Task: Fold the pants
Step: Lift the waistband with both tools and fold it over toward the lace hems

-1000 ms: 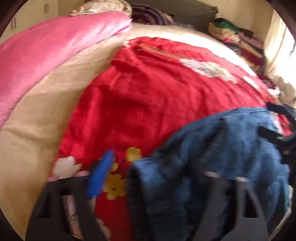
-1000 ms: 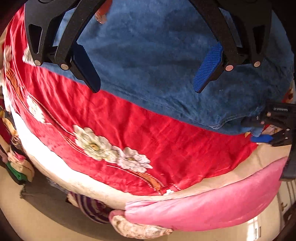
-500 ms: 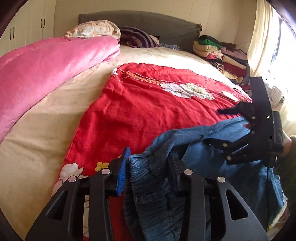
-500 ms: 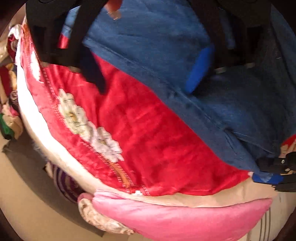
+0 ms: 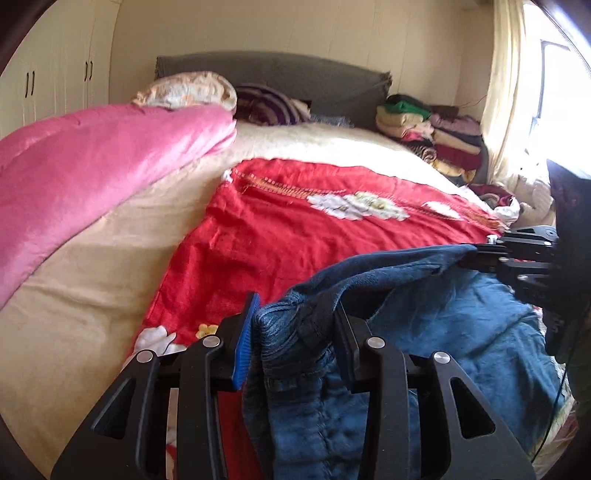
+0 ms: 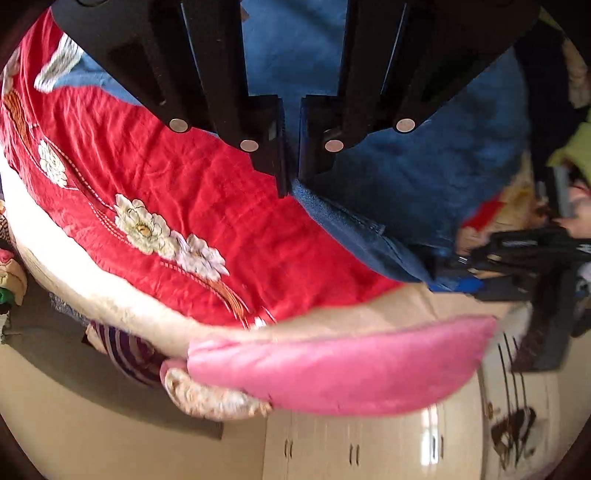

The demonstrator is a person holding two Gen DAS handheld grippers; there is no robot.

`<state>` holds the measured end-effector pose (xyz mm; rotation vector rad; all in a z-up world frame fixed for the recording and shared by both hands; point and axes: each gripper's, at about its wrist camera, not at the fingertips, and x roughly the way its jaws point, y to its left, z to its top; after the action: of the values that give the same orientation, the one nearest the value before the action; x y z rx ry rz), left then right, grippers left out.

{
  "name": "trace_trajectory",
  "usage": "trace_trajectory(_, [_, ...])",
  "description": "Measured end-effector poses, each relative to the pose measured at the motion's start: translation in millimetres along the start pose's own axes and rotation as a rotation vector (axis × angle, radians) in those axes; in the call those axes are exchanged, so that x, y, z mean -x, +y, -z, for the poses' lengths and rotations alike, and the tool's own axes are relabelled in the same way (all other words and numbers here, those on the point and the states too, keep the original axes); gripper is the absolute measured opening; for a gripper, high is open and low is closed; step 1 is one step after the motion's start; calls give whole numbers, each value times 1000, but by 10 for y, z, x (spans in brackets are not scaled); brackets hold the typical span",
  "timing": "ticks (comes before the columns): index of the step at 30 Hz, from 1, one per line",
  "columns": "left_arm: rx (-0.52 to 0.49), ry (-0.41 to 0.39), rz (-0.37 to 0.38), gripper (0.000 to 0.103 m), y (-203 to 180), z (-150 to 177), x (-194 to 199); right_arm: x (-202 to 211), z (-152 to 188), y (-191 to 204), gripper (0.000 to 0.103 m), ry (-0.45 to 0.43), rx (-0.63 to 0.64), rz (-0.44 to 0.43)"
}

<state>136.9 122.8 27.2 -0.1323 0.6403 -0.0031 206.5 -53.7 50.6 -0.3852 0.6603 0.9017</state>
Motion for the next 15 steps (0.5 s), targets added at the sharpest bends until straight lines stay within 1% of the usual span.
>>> trace_trajectory(3, [1, -15, 24, 36, -8, 97, 201, 319, 106, 204, 2, -47, 21, -28])
trace_trajectory(5, [-2, -22, 34, 36, -23, 174, 325, 486, 220, 375, 1, -61, 27, -44])
trace_trajectory(8, [-11, -26, 45, 36, -52, 363, 509, 632, 381, 546, 2, -74, 14, -81])
trace_trajectory(10, [-5, -16, 60, 36, -50, 479, 596, 694, 488, 643, 2, -69, 2, -108])
trace_trajectory(13, [-6, 24, 89, 36, -31, 689, 708, 750, 649, 801, 2, -47, -1, -137])
trace_trajectory(15, [-16, 42, 91, 36, -28, 793, 755, 775, 748, 890, 2, -25, -8, -166])
